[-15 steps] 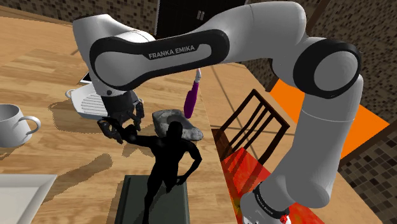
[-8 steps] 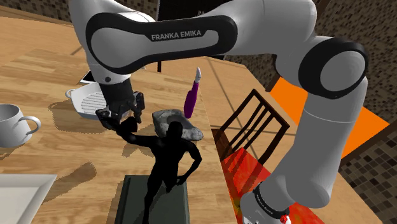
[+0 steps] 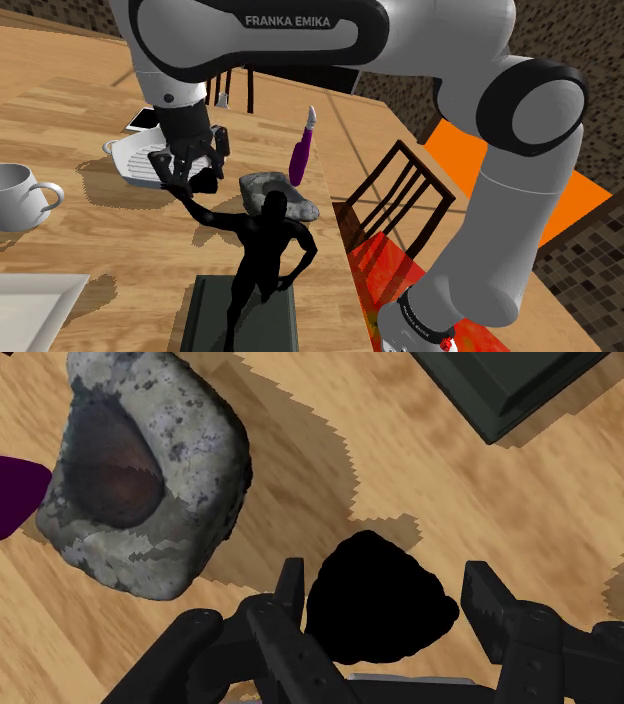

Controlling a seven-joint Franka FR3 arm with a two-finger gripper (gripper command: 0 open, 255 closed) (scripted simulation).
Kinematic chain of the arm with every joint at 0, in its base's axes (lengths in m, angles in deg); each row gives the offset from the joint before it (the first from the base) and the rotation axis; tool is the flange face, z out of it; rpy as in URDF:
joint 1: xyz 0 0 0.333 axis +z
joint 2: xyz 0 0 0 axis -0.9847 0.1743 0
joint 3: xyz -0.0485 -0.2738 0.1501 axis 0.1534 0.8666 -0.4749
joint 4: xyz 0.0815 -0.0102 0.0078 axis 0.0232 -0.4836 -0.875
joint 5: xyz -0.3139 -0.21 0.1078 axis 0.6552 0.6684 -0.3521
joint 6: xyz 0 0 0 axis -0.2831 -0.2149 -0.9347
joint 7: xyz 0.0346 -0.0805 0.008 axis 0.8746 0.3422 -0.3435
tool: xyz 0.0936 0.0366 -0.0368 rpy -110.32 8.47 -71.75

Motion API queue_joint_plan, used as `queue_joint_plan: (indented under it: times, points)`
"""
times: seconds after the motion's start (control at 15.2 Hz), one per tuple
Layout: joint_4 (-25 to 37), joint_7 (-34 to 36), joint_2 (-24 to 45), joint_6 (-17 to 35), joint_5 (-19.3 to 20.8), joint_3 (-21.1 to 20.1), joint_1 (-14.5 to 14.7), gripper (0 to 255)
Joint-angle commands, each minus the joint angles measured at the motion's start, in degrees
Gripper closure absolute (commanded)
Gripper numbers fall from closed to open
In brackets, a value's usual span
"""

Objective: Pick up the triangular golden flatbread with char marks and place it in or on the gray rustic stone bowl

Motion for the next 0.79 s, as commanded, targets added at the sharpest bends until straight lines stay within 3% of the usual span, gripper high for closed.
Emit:
queue_joint_plan:
  times: [0.0,0.46,0.73]
  points:
    - [1.6,0.0,0.1,-1.5,0.0,-0.1,0.2,255]
    - [6.6,0.0,0.1,-6.5,-0.1,-0.2,0.6,255]
    - [-3.0,-5.5,-7.8,-3.9,-2.5,0.9,-4.4,255]
